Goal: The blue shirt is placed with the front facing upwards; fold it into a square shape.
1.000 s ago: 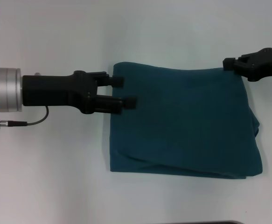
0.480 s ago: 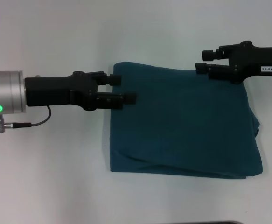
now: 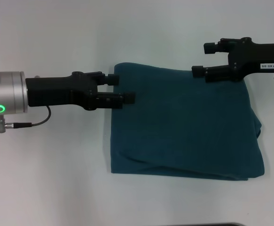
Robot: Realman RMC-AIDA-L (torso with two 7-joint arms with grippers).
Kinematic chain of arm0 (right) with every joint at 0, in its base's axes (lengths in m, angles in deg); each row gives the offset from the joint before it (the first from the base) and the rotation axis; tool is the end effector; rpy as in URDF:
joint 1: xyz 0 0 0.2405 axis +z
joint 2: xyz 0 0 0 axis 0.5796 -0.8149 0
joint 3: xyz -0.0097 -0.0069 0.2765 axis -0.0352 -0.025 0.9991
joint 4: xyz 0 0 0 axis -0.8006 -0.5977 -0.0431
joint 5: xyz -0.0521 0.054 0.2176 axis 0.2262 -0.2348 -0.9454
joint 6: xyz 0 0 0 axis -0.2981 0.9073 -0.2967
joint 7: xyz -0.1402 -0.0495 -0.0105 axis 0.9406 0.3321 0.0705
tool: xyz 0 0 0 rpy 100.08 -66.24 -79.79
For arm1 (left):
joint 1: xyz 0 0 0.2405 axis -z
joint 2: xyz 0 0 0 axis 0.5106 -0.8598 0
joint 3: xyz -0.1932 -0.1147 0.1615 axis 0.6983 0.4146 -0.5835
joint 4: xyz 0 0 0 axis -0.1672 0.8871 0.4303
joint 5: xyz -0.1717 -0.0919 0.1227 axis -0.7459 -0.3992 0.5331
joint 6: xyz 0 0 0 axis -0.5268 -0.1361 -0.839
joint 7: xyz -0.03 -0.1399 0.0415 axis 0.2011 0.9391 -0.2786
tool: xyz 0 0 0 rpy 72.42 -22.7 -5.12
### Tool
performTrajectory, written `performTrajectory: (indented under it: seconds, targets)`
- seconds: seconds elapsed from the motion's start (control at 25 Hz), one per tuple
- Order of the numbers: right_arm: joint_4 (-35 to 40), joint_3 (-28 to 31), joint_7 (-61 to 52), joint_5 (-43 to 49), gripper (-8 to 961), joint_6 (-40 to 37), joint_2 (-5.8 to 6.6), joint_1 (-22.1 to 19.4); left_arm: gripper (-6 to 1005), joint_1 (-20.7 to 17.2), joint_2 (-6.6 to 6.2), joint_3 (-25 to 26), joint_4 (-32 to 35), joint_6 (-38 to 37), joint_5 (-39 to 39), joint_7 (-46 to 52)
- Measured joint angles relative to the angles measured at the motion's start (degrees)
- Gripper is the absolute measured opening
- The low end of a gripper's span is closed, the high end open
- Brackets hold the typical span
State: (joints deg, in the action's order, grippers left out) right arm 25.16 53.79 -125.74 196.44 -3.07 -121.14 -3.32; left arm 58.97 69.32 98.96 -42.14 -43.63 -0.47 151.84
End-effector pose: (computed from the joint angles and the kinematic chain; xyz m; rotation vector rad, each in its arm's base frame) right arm 0.2921 0.3729 0.0114 -2.7048 0.6575 0.5296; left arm -0.2505 0.3433 -0.0413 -2.8222 -0.9507 -0.7432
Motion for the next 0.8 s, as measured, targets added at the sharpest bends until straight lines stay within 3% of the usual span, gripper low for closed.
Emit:
performTrajectory:
  seconds: [0.24,0.44,0.8]
  targets:
    - [-0.27,0.0,-0.28,0.37,871,0.12,-0.45,-0.41,887,0.08,0.09,-0.19,1.12,0.17,0.1,-0.24]
    - [-0.33,0.0,-0.3,0.73,924,0.34,-0.49,-0.43,889,-0.13,0.16,-0.19,1.78,0.17,0.3,-0.76]
    - [-1.3,0.0,-0.15,0.75,924,1.55,-0.67,-0.03,890,0.2,0.22,-0.26,2.57,-0.21,0.53,-1.01]
